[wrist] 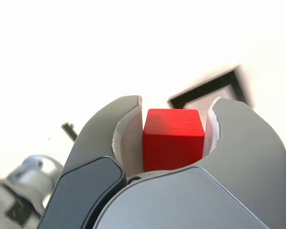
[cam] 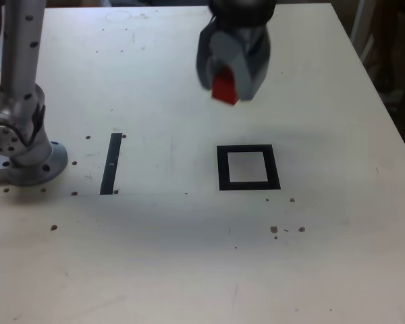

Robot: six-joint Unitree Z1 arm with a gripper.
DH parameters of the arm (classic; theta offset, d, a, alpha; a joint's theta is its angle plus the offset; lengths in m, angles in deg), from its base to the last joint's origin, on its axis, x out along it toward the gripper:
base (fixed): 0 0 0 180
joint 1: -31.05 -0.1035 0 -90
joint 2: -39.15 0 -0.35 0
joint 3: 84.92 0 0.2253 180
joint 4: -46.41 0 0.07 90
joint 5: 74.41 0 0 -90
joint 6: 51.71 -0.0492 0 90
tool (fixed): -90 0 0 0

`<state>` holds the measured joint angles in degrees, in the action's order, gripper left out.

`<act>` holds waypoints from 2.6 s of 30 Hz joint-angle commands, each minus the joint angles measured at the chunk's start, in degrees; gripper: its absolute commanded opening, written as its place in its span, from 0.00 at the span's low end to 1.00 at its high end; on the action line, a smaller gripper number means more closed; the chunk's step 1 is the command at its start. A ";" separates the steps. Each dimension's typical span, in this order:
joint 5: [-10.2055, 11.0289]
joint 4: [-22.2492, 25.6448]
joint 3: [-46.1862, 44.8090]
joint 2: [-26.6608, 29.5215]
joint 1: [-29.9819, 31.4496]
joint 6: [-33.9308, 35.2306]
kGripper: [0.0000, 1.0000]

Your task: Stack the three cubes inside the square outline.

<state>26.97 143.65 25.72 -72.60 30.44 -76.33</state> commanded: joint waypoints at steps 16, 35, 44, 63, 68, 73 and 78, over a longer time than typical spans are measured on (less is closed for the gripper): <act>-7.56 -6.99 -1.78 -3.59 7.92 31.96 0.30; -7.74 -12.31 -6.26 -7.37 3.84 32.63 0.30; -8.88 -14.85 -8.26 -7.40 2.93 32.62 0.30; -8.82 -17.05 -9.98 -7.13 1.83 32.62 0.41; -8.81 -18.14 -10.72 -7.21 1.83 32.62 0.47; -8.88 -18.78 -11.15 -7.28 1.83 32.62 0.50; -8.89 -18.92 -11.22 -7.20 1.83 32.58 0.59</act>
<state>18.11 124.91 14.58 -79.83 32.39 -43.63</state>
